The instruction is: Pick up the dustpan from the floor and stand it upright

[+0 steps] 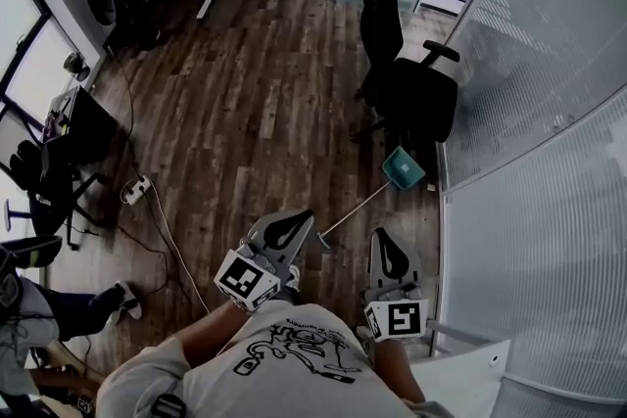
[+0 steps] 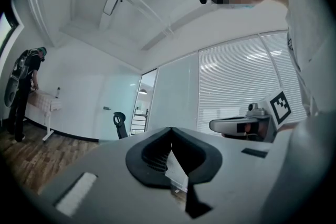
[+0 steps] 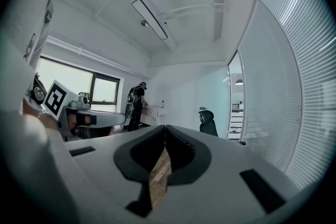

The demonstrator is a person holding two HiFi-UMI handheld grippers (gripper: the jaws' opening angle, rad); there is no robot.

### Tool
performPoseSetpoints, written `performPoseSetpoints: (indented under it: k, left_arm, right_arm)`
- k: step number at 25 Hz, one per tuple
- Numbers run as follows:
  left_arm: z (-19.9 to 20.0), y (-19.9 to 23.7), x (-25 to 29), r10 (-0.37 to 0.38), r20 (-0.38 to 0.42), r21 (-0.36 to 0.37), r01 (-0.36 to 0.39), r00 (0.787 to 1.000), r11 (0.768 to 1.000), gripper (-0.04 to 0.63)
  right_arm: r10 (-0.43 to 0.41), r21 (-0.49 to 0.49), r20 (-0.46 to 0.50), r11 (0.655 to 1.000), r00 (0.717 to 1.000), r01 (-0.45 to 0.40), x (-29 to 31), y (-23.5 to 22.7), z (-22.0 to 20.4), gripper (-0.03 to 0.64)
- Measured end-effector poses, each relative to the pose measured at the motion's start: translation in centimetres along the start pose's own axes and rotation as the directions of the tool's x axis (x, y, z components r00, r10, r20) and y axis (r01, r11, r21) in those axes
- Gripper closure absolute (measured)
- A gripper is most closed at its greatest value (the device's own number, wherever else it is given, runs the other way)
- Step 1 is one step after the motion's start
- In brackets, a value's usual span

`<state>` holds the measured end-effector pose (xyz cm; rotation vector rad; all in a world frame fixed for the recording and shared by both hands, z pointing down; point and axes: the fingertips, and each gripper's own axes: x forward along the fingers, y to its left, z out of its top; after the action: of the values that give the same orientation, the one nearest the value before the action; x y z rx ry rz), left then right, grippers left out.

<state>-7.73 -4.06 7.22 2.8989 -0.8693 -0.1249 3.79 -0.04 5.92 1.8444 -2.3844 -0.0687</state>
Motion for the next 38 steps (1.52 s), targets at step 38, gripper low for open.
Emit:
performPoseSetpoints:
  k: [38]
  left_arm:
    - [-5.0,-1.2,9.0,-0.036,-0.096,0.003,0.036,0.995,0.999,0.594]
  right_arm:
    - [0.003,0.032,-0.081,0.999,0.997,-0.001,1.3,-8.2,-6.0,0.612]
